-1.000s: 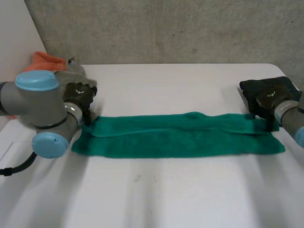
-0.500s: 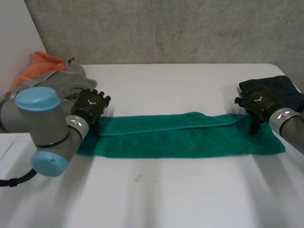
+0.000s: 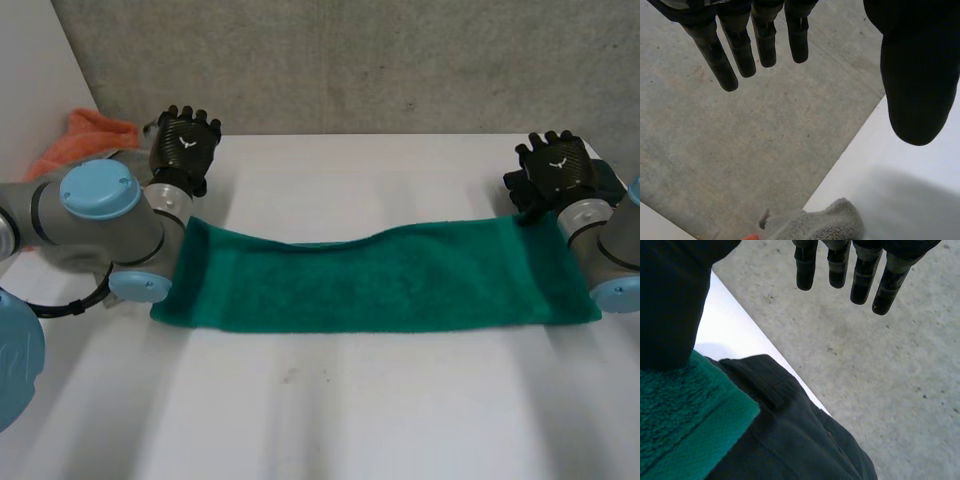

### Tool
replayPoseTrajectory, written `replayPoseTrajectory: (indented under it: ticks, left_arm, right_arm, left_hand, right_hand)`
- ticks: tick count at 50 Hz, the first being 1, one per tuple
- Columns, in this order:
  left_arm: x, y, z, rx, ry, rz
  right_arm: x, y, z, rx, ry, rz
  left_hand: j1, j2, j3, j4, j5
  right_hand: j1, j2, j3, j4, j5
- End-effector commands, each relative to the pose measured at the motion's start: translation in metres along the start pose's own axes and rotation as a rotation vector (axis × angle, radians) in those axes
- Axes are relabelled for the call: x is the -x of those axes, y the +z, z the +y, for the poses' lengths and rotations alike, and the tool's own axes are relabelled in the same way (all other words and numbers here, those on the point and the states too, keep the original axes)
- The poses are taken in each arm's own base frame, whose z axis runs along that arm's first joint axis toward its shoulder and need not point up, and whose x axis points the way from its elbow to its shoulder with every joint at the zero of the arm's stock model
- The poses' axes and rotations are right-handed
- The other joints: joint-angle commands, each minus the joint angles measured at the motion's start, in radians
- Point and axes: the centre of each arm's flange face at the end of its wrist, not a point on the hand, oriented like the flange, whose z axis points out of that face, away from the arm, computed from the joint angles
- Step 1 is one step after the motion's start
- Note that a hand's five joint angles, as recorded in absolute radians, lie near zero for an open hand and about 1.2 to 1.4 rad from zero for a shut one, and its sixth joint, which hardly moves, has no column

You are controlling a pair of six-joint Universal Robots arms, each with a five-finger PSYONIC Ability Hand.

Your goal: Fold the laundry.

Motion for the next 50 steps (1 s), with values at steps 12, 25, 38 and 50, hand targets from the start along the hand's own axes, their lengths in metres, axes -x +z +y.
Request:
replayPoseTrajectory:
  ticks: [12,25,38,50]
  left_arm:
    - [0.013,-0.087,-0.029,0.131,-0.021,0.102]
    - [0.016,-0.121,-0.045,0.143,-0.104,0.121]
    - [0.017,-0.123,-0.042,0.160,-0.135,0.121]
    - [0.022,-0.128,-0.052,0.144,-0.133,0.115]
  right_arm:
    - [-0.037,-0.098,-0.040,0.289,0.104,-0.125]
    - [-0.033,-0.140,-0.009,0.403,0.114,-0.225]
    - [-0.016,-0.131,0.025,0.405,0.074,-0.248]
    - [-0.050,-0.133,0.025,0.391,0.013,-0.147]
  left_hand:
    - [-0.017,-0.012,-0.010,-0.015,-0.016]
    - [-0.053,-0.047,-0.045,-0.050,-0.052]
    - [-0.050,-0.044,-0.042,-0.048,-0.049]
    - [-0.050,-0.044,-0.042,-0.048,-0.049]
  right_hand:
    - [0.027,0.014,0.019,-0.002,-0.008]
    - [0.259,0.245,0.251,0.230,0.224]
    - [0.608,0.594,0.600,0.579,0.573]
    - [1.189,1.175,1.181,1.160,1.154]
